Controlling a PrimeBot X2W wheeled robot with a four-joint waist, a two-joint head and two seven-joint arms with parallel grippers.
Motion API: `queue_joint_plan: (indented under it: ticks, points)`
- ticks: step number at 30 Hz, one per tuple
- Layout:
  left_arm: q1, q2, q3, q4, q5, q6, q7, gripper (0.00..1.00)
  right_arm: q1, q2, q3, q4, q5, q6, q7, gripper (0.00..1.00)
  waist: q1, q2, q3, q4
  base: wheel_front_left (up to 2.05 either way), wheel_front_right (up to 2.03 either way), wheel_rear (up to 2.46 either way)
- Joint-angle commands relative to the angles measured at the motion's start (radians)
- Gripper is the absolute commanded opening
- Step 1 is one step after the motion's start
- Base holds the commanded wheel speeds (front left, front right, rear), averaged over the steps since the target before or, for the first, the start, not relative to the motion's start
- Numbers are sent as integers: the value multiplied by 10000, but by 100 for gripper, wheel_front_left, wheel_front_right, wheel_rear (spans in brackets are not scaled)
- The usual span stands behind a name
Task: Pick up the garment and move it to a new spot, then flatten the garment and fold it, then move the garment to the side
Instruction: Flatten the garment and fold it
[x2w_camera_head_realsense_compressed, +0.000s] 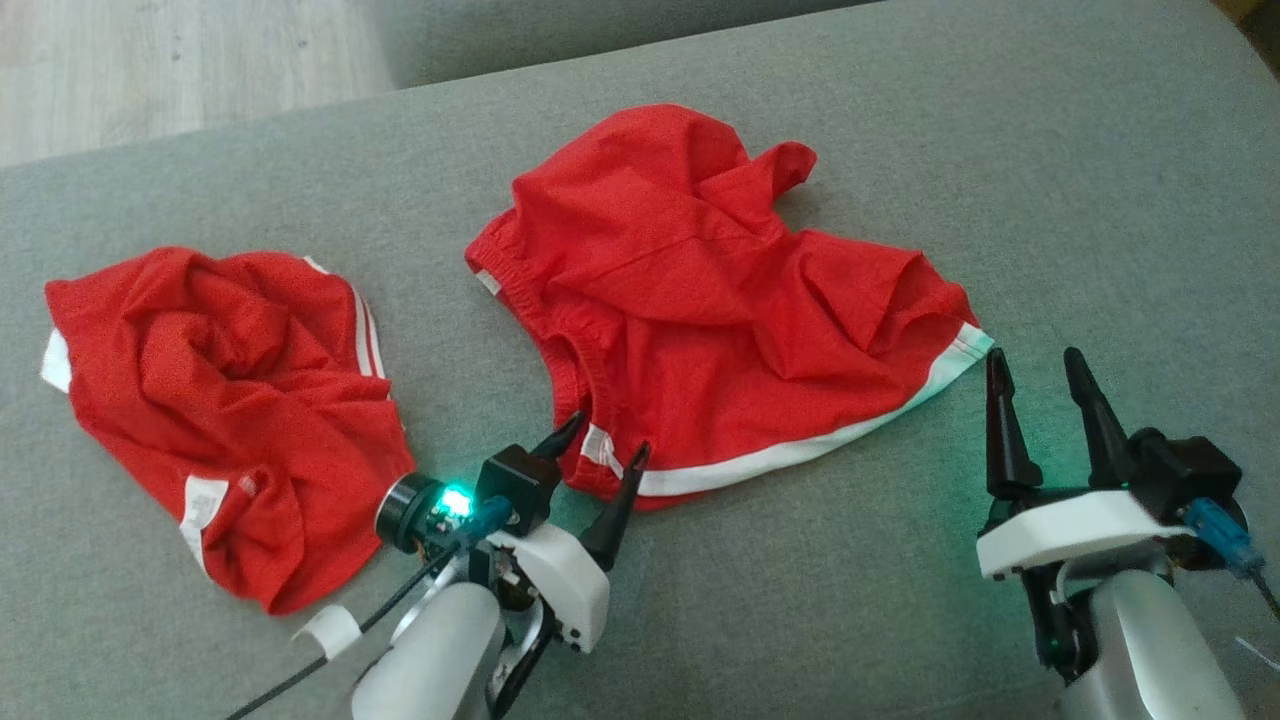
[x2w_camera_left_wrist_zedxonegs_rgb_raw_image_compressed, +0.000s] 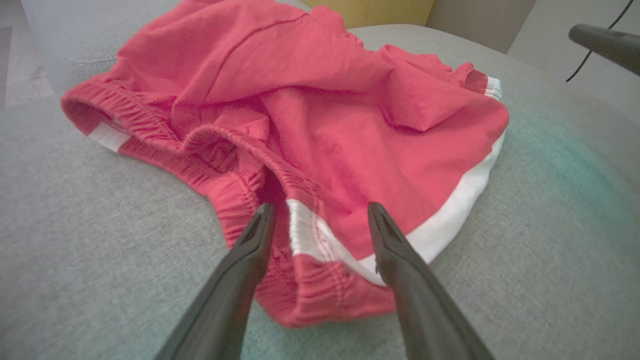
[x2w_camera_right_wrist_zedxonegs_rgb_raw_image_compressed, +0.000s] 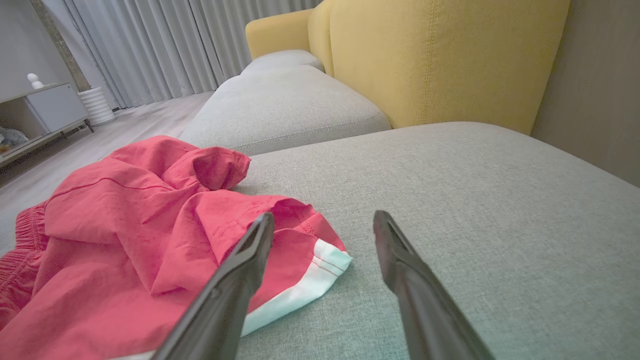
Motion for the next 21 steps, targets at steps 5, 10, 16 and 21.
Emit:
queue_joint_plan:
  ticks: [5,10,16,21]
  points:
    - [-335,169,143,-522,-108,52,-30,0,-293,-24,171,-69,23,-7,-120,100,0,0,-114,137,0,0,0]
    - [-263,252,117,-880,-126,124,-167,0,-300,-24,197,182,-15,-7,-120,100,0,0,-170,239,0,0,0]
    - [-156,350,143,-1415,-95,326,-513,0,-465,-24,-99,1127,-404,-7,-66,100,0,0,-226,492,0,0,0]
    - [-77,434,151,-1690,-73,434,-720,0,-905,-24,-481,1731,-601,-7,146,100,0,0,-208,662,0,0,0]
